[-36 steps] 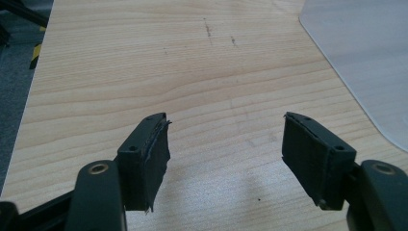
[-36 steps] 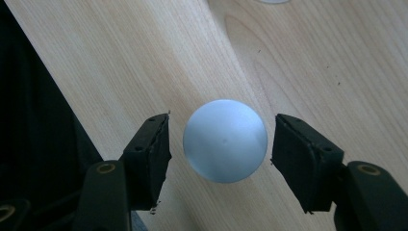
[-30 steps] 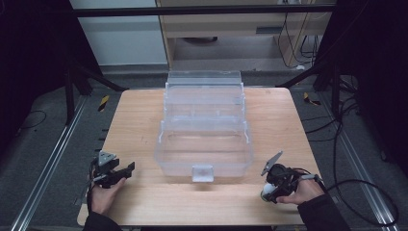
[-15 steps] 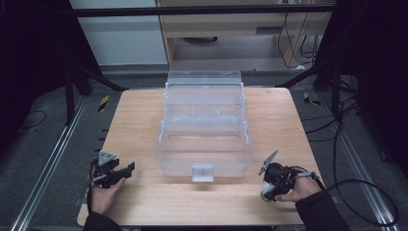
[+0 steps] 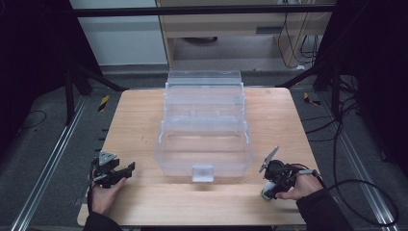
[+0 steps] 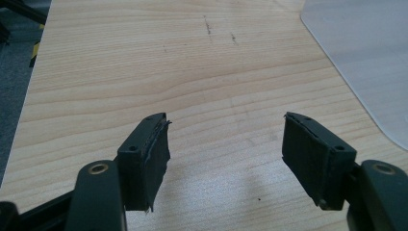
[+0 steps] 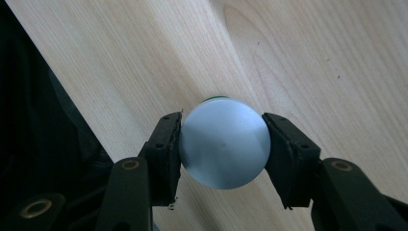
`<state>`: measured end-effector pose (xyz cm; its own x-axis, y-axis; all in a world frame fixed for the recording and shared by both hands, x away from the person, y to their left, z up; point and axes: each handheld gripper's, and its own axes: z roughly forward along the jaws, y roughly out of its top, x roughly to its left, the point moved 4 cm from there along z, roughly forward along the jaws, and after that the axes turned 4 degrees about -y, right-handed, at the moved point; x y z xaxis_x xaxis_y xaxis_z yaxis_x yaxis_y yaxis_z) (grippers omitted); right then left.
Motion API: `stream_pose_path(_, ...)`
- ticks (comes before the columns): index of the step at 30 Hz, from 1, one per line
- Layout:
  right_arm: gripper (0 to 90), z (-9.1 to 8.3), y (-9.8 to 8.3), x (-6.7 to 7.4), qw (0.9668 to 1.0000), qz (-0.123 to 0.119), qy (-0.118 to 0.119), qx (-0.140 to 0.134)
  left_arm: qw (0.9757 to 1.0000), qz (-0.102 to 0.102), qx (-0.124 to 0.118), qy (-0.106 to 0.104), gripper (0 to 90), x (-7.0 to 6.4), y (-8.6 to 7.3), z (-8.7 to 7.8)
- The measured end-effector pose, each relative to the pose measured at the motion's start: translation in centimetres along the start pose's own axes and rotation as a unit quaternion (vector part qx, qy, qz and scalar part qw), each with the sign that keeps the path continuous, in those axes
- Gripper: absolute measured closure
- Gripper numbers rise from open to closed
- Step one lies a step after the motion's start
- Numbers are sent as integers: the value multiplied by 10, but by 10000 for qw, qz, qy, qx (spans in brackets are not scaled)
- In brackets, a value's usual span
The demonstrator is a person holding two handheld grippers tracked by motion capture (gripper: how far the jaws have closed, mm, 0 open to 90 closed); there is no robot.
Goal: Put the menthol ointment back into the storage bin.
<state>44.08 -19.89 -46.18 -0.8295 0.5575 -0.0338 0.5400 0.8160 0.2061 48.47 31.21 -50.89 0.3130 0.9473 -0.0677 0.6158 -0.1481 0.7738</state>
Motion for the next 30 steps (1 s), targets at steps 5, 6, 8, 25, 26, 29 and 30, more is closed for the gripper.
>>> stream_pose_path(5,504,-12,6,-2,9999,-4,-4,-136,10000,-5,4,3,330,0,0,0)
stream_pose_path(6,504,-17,9,-3,9998,53,-28,-212,10000,2,7,-4,330,0,0,1)
stream_pose_path(8,504,-20,10,-5,9997,65,-41,-251,10000,5,0,-9,330,0,0,0)
stream_pose_path(25,504,-59,21,-14,9968,353,-128,-709,10000,-2,20,-34,330,0,-1,0)
stream_pose_path(26,504,-62,23,-14,9968,341,-136,-712,10000,4,22,-26,330,0,-1,0)
stream_pose_path(29,504,-67,26,-13,9965,331,-115,-763,10000,4,23,-32,330,0,-1,0)
stream_pose_path(30,504,-69,28,-12,9963,305,-109,-796,10000,3,26,-32,330,0,-1,0)
